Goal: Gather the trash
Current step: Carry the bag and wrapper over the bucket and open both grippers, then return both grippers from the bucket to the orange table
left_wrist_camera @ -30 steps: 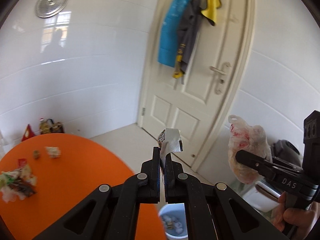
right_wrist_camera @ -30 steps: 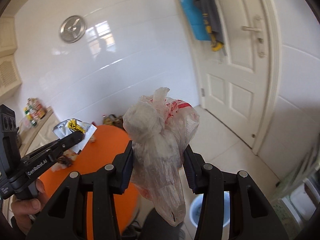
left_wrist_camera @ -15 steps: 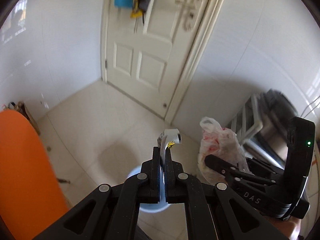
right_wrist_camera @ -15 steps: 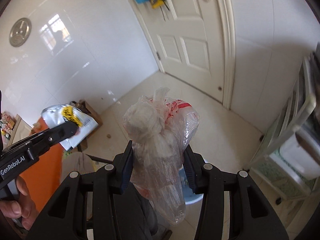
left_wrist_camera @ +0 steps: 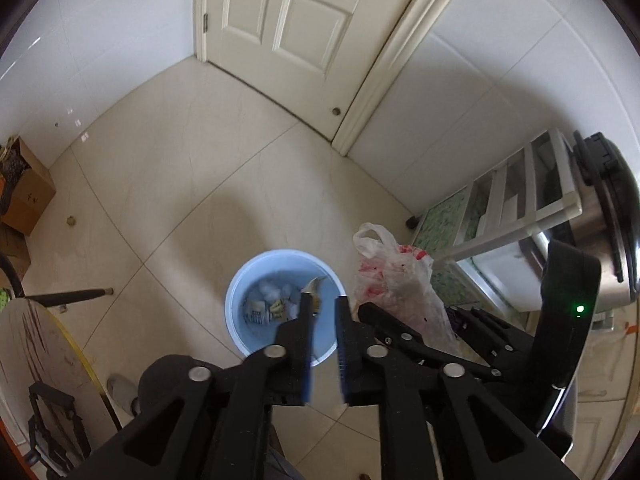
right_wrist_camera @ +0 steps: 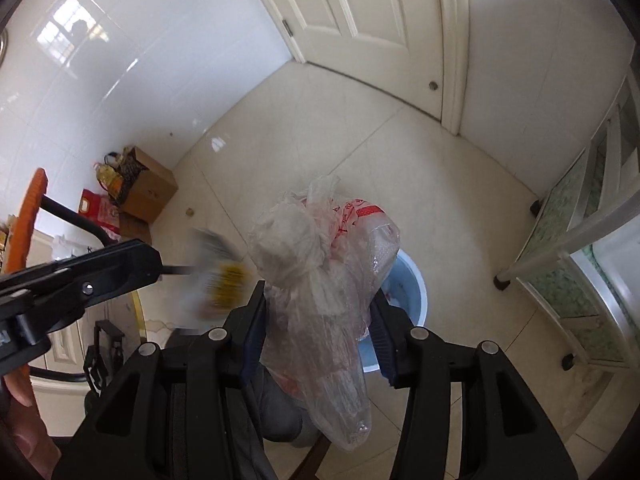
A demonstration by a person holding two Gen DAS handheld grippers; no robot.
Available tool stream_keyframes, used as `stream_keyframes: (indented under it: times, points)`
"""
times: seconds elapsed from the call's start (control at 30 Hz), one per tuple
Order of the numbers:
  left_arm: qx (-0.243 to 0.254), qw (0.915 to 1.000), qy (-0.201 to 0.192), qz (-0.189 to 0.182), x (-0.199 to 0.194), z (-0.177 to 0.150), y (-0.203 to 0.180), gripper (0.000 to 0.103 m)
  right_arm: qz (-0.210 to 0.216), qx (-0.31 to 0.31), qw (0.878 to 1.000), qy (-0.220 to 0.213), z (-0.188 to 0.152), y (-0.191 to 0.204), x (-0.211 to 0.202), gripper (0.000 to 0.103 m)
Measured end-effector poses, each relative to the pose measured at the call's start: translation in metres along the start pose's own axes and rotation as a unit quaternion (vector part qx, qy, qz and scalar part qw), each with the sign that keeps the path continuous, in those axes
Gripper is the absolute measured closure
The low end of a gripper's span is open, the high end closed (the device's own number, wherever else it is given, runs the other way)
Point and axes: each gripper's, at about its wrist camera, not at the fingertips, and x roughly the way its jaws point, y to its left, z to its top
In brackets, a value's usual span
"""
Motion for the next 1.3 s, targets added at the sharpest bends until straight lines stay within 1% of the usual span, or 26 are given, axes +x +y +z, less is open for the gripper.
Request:
stream_keyframes:
  times: [0.03,0.07,0.1,0.13,0.17,0.2,0.27,0.33,0.43,0.53,0.7,0.8,0.87,0.97,1.07,1.23,1.3]
  points:
    - [-0.005,1.0000,0.003,0.003,0.002,0.004,0.002,0.072,-0.002,0.002,1.000,0.005,0.000,-0.002,0.004,0.046]
    - [-0.010,0.9999,0.003,0.009,0.007,0.018,0.001,0.055,-0.004,0.005,1.000,0.007,-0.001,-0.004,0.006,0.039]
    - [-0.014,0.9998,-0.001,0.016,0.007,0.021,0.001,0.049,-0.005,0.008,1.000,0.006,-0.002,-0.006,0.007,0.033]
    - [-0.015,0.9996,-0.007,0.022,0.006,0.024,0.001,0.042,-0.003,0.014,1.000,0.004,-0.003,-0.007,0.006,0.029]
    - [-0.016,0.9994,-0.011,0.029,0.004,0.026,0.002,0.038,-0.001,0.019,1.000,0.002,-0.003,-0.009,0.004,0.021]
    - [-0.017,0.9991,-0.012,0.036,0.004,0.019,0.001,0.035,-0.001,0.022,1.000,0.000,-0.004,-0.010,0.003,0.011]
    - [-0.022,0.9981,-0.016,0.055,0.005,0.017,0.000,0.024,-0.008,0.024,1.000,-0.004,-0.006,-0.011,0.001,0.000]
    - [-0.024,0.9969,-0.026,0.069,0.000,0.014,-0.004,0.021,-0.020,0.030,0.999,-0.010,-0.007,-0.011,-0.004,0.000]
    - [-0.021,0.9948,-0.045,0.089,-0.003,0.001,-0.020,0.019,-0.026,0.046,0.998,-0.024,-0.009,-0.011,-0.013,0.000]
    - [-0.020,0.9933,-0.063,0.095,-0.014,-0.012,-0.027,0.018,-0.024,0.047,0.998,-0.034,-0.009,-0.005,-0.026,0.000]
    - [-0.020,0.9895,-0.104,0.098,-0.059,-0.046,-0.027,0.016,-0.021,0.029,0.998,-0.060,-0.003,0.017,-0.052,0.000]
    - [-0.017,0.9859,-0.134,0.099,-0.088,-0.066,-0.027,0.015,-0.020,0.016,0.997,-0.077,-0.001,0.035,-0.071,0.000]
    - [-0.014,0.9822,-0.157,0.103,-0.112,-0.081,-0.026,0.013,-0.015,0.006,0.996,-0.093,0.002,0.049,-0.088,0.000]
    - [-0.014,0.9748,-0.194,0.109,-0.145,-0.105,-0.026,0.010,-0.011,-0.012,0.993,-0.120,0.007,0.071,-0.112,0.000]
    - [-0.019,0.9654,-0.232,0.117,-0.177,-0.128,-0.023,0.008,-0.003,-0.034,0.988,-0.150,0.011,0.100,-0.140,0.000]
    - [-0.042,0.9445,-0.294,0.141,-0.231,-0.176,-0.009,0.002,0.017,-0.070,0.979,-0.190,0.014,0.150,-0.176,0.000]
    - [-0.053,0.9366,-0.313,0.149,-0.253,-0.196,-0.003,0.001,0.028,-0.087,0.975,-0.202,0.015,0.171,-0.188,0.000]
